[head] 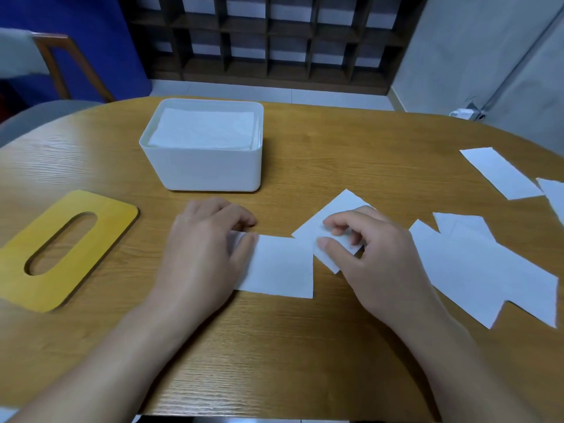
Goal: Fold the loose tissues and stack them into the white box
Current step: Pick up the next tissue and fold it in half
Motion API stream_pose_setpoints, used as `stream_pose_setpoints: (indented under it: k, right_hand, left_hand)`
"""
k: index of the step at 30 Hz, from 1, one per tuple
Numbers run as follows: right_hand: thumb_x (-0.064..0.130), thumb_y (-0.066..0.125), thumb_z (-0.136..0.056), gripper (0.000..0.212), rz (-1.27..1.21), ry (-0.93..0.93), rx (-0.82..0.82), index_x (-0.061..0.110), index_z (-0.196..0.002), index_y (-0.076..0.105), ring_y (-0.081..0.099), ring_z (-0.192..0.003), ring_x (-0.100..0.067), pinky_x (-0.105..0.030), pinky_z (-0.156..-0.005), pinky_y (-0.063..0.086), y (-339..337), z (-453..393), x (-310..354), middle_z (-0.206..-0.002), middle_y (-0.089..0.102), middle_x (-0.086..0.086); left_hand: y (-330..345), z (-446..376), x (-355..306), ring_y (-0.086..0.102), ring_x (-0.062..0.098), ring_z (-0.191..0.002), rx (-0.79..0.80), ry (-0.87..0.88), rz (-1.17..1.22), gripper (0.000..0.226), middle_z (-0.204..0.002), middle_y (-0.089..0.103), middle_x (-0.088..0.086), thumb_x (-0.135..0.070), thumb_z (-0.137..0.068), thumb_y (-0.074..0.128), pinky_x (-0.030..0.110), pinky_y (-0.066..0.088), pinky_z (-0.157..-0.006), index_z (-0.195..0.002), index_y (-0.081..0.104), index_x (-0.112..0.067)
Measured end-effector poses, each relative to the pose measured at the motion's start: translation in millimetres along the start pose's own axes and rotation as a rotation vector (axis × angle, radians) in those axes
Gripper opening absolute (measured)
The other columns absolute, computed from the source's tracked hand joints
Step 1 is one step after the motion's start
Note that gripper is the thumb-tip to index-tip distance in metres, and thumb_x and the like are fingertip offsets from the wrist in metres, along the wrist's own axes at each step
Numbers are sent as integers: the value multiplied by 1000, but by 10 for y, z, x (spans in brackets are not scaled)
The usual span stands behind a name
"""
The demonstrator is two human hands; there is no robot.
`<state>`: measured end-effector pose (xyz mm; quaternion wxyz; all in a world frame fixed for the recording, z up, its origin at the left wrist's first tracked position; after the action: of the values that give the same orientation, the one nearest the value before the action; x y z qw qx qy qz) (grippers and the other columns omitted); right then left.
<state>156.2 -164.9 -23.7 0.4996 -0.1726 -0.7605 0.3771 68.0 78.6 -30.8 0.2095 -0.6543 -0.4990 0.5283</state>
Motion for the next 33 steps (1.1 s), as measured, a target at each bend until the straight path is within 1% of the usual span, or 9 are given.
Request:
stream_pose_setpoints:
  k: [5,11,16,19,23,25,27,29,33]
  right_hand:
    - [37,78,-99,15,67,17,69,33,-112,80,59,-104,-3,-25,-85,49,-25,-21,-75,-111,66,21]
    - [25,79,-96,19,52,44,-35,30,-81,68,58,-87,-7,-31,-78,42,-15,-62,-110,-87,62,15]
    - [24,81,-96,18,-80,35,-189,28,-81,72,61,-87,-12,-34,-79,49,-73,-46,-46,-85,64,15]
    - [23,82,-96,16,-132,-47,-286,26,-84,73,61,-86,-14,-33,-77,49,-129,0,120,-86,64,15]
    - [24,84,-96,14,-45,-236,-251,23,-87,73,61,-90,-12,-42,-86,46,24,88,314,-91,65,14]
    - [28,83,-97,10,-42,-286,-186,24,-92,75,62,-97,-13,-43,-92,44,87,119,355,-97,65,15]
    - [28,82,-98,5,-53,-305,-137,26,-101,78,62,-106,-11,-44,-99,43,90,125,355,-104,66,16]
    - [25,80,-100,9,-87,-288,-152,25,-109,78,63,-114,-12,-45,-104,44,28,121,336,-112,68,14]
    - [26,79,-99,39,-207,-195,-78,27,-136,66,58,-136,-13,-44,-114,46,-137,109,335,-133,66,20]
  left_hand:
    - [37,17,-104,52,17,-113,-10,72,-12,20,-113,66,-17,-18,-97,78,36,33,-91,-109,78,-33]
    - [105,37,-146,57,12,-110,101,147,100,25,-112,68,-17,-9,-101,71,38,50,-93,-113,80,-29]
    - [130,37,-214,57,15,-111,76,178,84,23,-113,68,-14,-9,-103,67,39,51,-92,-114,80,-26]
    - [58,19,-342,63,8,-107,84,95,243,17,-108,72,-19,-29,-112,61,32,51,-92,-114,78,-31]
    - [36,-12,-500,70,20,-81,133,-99,661,44,-79,69,-2,-52,-112,51,46,53,-77,-88,72,-22]
    - [70,-31,-550,54,32,-69,116,-138,740,41,-73,56,16,-49,-110,59,47,43,-66,-83,70,-20]
    - [128,-40,-539,46,17,-58,112,-198,817,25,-61,57,3,-35,-108,69,34,38,-57,-90,74,-18]
    - [156,-46,-516,49,5,-57,106,-212,859,15,-61,60,-9,-23,-106,72,27,40,-58,-94,73,-15]
    - [63,-33,-563,58,14,-66,120,-126,947,11,-73,68,15,-17,-107,70,32,44,-60,-99,72,-10]
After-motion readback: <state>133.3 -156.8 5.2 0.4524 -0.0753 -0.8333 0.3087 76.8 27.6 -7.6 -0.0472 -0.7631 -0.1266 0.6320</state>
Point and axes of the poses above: each hand's wrist, its own z-axis away from the middle knuckle, its own y-axis out of the palm, x = y × z, the point moved 3 cm from there along -z, towards the middle knuckle
